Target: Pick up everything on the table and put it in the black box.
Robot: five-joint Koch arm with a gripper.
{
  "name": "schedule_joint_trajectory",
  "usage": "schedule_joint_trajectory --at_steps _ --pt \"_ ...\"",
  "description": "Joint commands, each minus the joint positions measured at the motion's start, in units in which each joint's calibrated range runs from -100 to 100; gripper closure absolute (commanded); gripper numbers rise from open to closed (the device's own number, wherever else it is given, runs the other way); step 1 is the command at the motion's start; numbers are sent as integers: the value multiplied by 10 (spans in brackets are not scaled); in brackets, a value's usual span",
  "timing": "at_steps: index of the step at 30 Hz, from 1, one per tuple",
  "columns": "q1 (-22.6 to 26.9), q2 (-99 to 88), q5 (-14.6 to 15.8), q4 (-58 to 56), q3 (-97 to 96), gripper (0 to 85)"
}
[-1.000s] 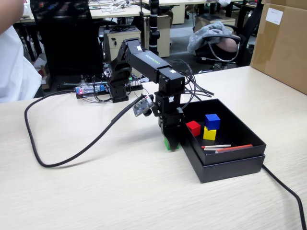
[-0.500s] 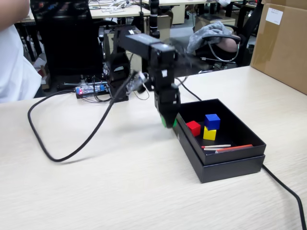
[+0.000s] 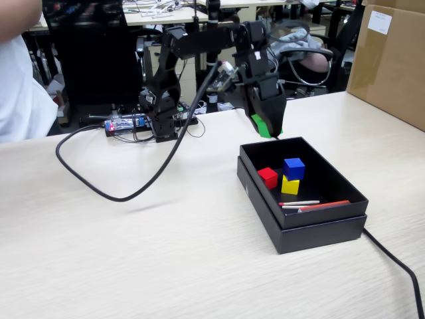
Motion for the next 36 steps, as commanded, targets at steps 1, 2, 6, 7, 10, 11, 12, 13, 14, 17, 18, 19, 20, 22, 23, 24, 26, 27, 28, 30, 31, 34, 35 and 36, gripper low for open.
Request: schedule_joint_trajectory --at_steps 1,2,6,7,10,11,12,13,14,17,18,19,20,22,23,24,26,27,28,30,31,34,35,36 --pt "2 32 1 -2 63 713" --pt "1 46 2 -2 64 713" --pt "-2 96 2 -2 65 708" --pt "-3 108 2 -2 65 708" --pt "-7 140 2 -2 74 709" --pt "-9 152 2 -2 80 709" --pt "-10 160 2 -2 82 709" --pt "-11 167 2 -2 83 709" --pt "-12 171 2 -2 84 708" --pt "-13 165 6 -7 70 568" --pt "-12 156 6 -11 61 509" --pt "-11 140 7 -11 51 456" --pt "-11 121 8 -11 44 426" --pt "-12 70 11 -11 37 424" --pt "-13 36 13 -11 35 423" --pt "-13 3 13 -11 32 423" --pt "-18 -68 14 -10 32 423" --pt "-21 -104 14 -10 32 423" --pt "-25 -143 14 -10 31 424" --pt "-37 -215 14 -10 23 418" --pt "-44 -253 13 -9 11 414" --pt "-74 -378 0 15 -95 394" --pt "-90 -425 -10 36 -157 390" --pt "-102 -454 -18 59 -202 388"
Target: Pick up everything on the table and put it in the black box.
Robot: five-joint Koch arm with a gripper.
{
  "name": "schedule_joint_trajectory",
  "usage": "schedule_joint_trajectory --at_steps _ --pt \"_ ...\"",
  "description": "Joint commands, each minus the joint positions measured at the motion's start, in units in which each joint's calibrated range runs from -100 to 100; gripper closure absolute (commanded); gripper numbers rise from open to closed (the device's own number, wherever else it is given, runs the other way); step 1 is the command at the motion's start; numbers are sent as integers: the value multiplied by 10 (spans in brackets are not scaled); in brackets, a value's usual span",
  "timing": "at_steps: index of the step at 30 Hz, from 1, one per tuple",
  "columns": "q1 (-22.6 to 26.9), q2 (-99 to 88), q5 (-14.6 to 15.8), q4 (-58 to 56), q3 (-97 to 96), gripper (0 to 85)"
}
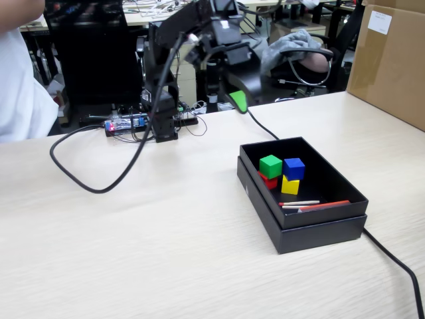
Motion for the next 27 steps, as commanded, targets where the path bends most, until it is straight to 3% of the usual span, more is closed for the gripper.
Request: schedule_joint_trajectory --at_steps 1,7,16,20,27 --pt "-37 -129 -31 92 -92 388" --pt "-81 -284 -58 284 -410 348" --pt "-73 -475 -79 448 -732 335" --pt "-84 -542 -111 600 -888 338" --pt "-81 -573 -121 702 -1017 348"
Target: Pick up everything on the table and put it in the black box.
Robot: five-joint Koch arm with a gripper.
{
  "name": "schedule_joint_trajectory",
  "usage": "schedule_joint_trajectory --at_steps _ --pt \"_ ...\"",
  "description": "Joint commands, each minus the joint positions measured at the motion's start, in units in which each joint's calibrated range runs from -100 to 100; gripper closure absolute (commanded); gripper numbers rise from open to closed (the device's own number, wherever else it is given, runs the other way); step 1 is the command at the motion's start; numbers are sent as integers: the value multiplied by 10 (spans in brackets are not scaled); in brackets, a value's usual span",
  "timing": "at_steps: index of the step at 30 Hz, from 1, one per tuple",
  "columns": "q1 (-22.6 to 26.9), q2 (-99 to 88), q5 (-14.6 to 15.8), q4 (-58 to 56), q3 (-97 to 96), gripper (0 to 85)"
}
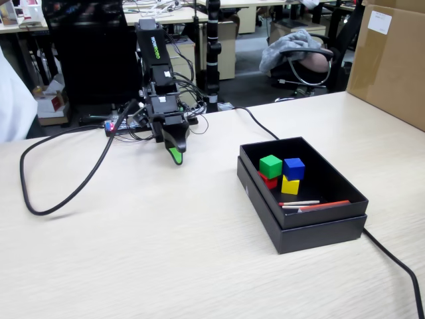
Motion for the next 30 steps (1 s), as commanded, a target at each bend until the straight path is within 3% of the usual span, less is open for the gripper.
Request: schedule_joint_trajectory --at_steps 1,5,30 --pt "3 -15 -11 117 -40 364" --pt "9 -29 -27 167 -125 378" --pt "16 -38 -26 146 -160 367"
